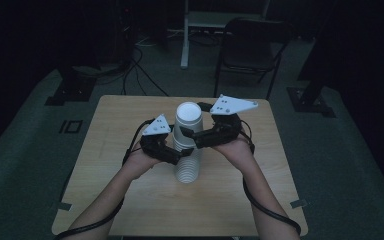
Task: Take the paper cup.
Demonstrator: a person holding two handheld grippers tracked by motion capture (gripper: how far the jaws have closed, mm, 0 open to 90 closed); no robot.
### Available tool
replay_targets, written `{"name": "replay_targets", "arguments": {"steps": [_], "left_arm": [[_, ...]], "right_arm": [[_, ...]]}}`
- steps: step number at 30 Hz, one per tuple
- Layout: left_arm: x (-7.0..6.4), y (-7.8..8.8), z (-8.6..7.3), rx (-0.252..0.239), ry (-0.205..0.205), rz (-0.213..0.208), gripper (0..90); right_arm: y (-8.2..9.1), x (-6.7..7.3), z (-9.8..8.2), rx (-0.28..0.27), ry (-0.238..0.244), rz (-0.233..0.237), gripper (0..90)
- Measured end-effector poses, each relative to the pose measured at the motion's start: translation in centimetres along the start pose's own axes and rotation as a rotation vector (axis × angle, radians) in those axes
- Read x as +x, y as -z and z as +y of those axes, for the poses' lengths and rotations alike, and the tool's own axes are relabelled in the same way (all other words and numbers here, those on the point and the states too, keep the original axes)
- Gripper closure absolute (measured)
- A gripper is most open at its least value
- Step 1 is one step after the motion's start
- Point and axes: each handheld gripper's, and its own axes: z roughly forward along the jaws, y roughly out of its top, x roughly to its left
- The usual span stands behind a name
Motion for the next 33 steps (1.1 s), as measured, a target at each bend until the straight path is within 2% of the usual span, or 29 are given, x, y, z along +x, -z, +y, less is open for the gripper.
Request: {"name": "replay_targets", "arguments": {"steps": [7,11,12,15,22,27,33], "left_arm": [[0.0,0.0,0.0,0.002,-0.004,0.002,7.4],[0.0,0.0,0.0,0.006,-0.005,0.001,7.5],[0.0,0.0,0.0,0.006,-0.005,0.001,7.5],[0.0,0.0,0.0,0.003,-0.005,0.001,7.5],[-0.1,0.0,0.1,0.008,-0.009,0.004,7.6],[-0.1,-0.1,0.1,0.008,-0.006,0.005,7.6],[-0.1,0.0,0.1,0.012,-0.011,0.007,7.6]], "right_arm": [[-1.0,-0.1,0.1,0.004,-0.005,0.014,13.2],[-1.4,0.1,0.0,0.012,0.000,0.003,16.6],[-1.5,0.1,0.0,0.012,0.002,-0.010,20.5],[-1.4,0.2,0.0,0.006,0.005,-0.024,21.5],[-1.2,0.2,0.3,-0.003,0.009,-0.022,22.1],[-0.2,0.1,1.8,-0.028,0.023,-0.038,22.1],[0.3,0.1,3.1,-0.049,0.022,-0.030,22.3]]}}
